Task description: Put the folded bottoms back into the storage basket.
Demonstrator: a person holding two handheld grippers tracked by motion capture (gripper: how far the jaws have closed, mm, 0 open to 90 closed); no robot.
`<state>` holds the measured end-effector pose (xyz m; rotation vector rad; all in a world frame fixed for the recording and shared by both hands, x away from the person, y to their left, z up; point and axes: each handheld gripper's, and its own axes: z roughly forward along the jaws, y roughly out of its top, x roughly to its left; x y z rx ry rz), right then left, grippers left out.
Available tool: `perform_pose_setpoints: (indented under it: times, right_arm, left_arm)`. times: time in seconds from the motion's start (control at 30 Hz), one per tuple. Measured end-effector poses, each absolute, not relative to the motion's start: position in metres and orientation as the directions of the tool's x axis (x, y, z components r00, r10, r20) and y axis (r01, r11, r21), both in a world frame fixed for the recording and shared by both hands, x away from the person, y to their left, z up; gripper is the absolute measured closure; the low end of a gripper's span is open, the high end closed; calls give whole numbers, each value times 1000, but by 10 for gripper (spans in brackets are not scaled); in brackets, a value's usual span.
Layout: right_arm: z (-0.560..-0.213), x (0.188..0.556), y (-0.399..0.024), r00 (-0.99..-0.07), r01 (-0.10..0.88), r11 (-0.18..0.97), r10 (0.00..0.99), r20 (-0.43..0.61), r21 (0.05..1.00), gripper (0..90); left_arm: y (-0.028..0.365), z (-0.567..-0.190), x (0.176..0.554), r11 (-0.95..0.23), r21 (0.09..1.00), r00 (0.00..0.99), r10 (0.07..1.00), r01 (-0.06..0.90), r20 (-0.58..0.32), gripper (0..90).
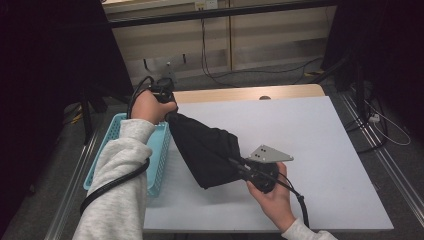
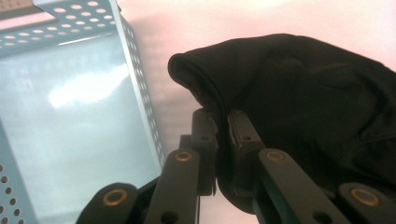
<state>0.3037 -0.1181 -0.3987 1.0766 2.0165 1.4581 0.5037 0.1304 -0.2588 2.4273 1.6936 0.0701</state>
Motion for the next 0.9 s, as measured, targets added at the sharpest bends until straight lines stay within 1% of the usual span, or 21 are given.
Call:
perform_pose_setpoints:
  times: [0.13, 0.23, 0.57, 0.67, 0.73, 0.8, 0.83, 0.9]
  right_arm:
    - [-395, 304, -116, -610, 328, 133, 785, 103, 935, 813]
    - [-392, 304, -113, -614, 321, 131, 783, 101, 938, 813]
    - [-388, 309, -108, -624, 316, 128, 775, 104, 940, 813]
    - [-387, 309, -104, -633, 328, 114, 764, 128, 938, 813]
    - [-386, 307, -98, -639, 314, 133, 762, 106, 940, 813]
    - [-384, 307, -95, -643, 312, 133, 758, 106, 941, 813]
    - [-382, 307, -94, -641, 296, 141, 763, 87, 945, 813]
    - [-380, 308, -93, -641, 299, 127, 761, 100, 946, 813]
  left_arm:
    - [130, -247, 502, -340, 189, 353, 935, 921, -39, 831]
    - [129, -244, 502, -344, 182, 353, 935, 921, -21, 832]
    - [141, -235, 505, -329, 183, 341, 939, 926, -37, 832]
    - [144, -230, 506, -325, 196, 339, 940, 925, -40, 832]
    - [146, -228, 507, -325, 194, 338, 940, 926, -38, 831]
    - [147, -225, 507, -325, 191, 338, 941, 926, -36, 832]
    - [147, -224, 507, -324, 195, 337, 941, 926, -35, 832]
    - [149, -221, 508, -324, 192, 335, 942, 926, -27, 832]
